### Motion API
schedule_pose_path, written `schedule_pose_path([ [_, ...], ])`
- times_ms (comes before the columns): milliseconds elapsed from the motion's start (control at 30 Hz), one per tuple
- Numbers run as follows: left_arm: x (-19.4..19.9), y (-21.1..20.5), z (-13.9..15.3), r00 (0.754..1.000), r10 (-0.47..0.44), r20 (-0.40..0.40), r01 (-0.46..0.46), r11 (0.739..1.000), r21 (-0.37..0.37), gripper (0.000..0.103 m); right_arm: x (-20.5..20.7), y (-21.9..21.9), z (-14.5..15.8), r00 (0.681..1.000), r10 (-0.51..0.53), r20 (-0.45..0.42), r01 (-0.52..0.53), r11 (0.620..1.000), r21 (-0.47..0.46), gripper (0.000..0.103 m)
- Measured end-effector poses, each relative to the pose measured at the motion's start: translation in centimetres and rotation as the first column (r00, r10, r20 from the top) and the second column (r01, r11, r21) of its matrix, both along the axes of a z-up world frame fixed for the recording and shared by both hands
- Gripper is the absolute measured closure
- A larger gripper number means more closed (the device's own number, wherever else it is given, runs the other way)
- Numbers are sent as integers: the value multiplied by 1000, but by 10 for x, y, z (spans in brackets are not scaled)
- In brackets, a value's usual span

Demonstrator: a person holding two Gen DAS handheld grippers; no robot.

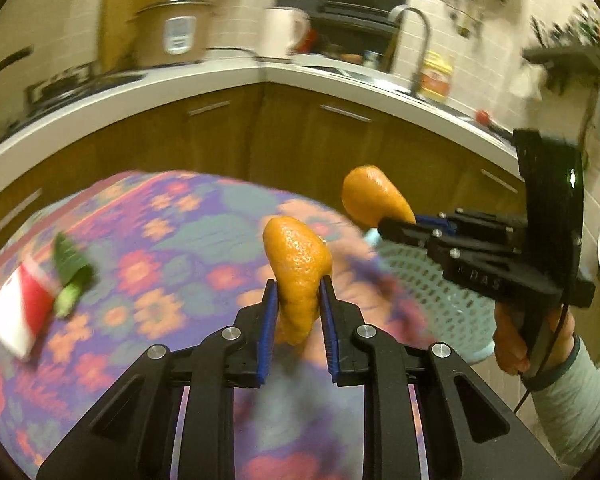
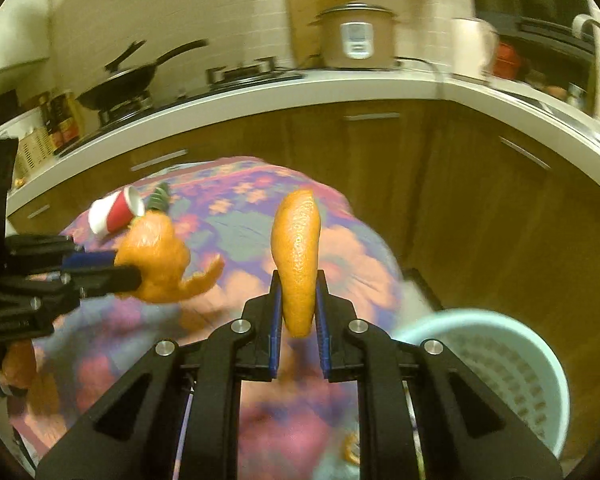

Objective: Collect trash
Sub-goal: 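Carry both orange peels over the blue basket and open both tools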

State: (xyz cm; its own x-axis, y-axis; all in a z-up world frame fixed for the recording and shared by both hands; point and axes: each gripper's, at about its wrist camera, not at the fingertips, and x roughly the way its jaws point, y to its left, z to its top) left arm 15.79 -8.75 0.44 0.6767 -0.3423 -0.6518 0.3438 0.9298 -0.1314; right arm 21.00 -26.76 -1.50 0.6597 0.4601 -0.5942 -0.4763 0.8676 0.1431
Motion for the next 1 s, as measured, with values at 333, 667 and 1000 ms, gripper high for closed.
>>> schedule_pose_path([
  [333,21,-114,-23,983,-172,-64,177,981,77,84,-22,-106,-57,958,-264,-112,268,963,14,91],
  [667,32,-159,-66,954,-235,-188,252,965,69,84,-23,-144,-103,902,-322,-287,343,939,25,91],
  [1000,32,-164,-72,945,-251,-211,271,960,69,77,-21,-147,-109,880,-342,-330,370,929,23,88],
])
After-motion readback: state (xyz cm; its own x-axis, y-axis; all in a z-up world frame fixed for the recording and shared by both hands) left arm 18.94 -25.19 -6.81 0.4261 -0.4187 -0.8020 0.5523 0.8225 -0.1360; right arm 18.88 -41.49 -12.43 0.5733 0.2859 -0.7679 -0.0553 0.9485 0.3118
